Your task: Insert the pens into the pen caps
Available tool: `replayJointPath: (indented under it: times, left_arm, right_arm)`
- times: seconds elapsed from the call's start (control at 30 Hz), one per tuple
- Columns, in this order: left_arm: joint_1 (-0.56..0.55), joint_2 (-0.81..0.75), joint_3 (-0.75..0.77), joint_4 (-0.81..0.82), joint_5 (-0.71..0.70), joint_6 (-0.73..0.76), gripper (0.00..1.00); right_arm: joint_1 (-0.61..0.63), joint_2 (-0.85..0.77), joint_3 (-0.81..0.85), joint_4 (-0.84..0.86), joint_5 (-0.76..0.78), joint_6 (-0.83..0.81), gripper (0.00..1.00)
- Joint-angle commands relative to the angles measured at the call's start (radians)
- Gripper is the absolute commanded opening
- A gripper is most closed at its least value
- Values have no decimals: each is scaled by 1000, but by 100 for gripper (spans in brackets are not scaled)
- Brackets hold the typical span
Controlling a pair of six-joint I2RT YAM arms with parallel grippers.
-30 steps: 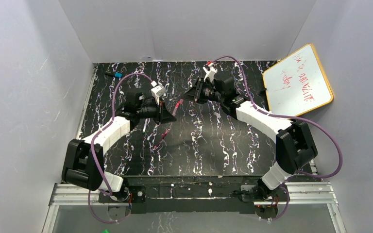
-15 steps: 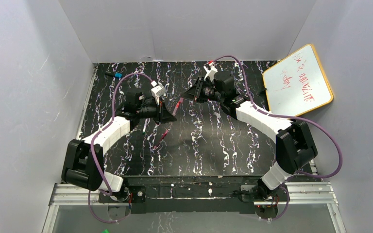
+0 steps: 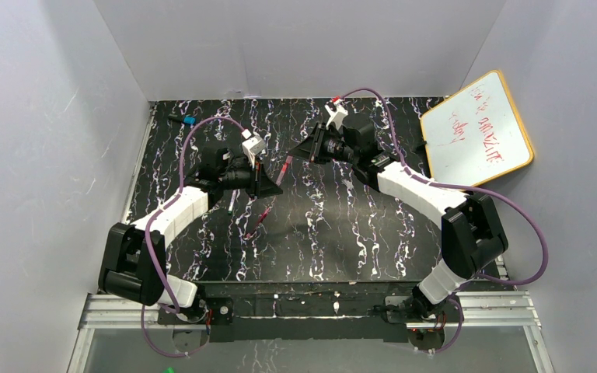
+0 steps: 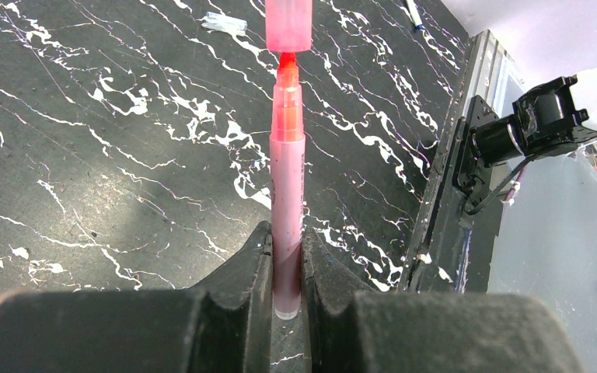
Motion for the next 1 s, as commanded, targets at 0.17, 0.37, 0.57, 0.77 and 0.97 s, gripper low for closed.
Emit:
replayJointPath:
  times: [0.17, 0.37, 0.57, 0.77, 0.97]
  left_arm:
    - [2, -40, 0, -12, 21, 13, 0]
    - [2, -47, 0, -17, 14, 18, 0]
    - [3, -55, 0, -17, 10, 20, 0]
    - [5, -55, 1, -16, 10, 20, 0]
    - [6, -54, 1, -16, 10, 21, 0]
  right_arm:
    - [24, -19, 24, 60, -32, 1, 1]
    - [33, -22, 9, 49, -34, -3, 1]
    - [45, -31, -31, 29, -42, -18, 1]
    - [84, -39, -83, 25, -37, -24, 1]
    - [141, -24, -103, 35, -18, -23, 1]
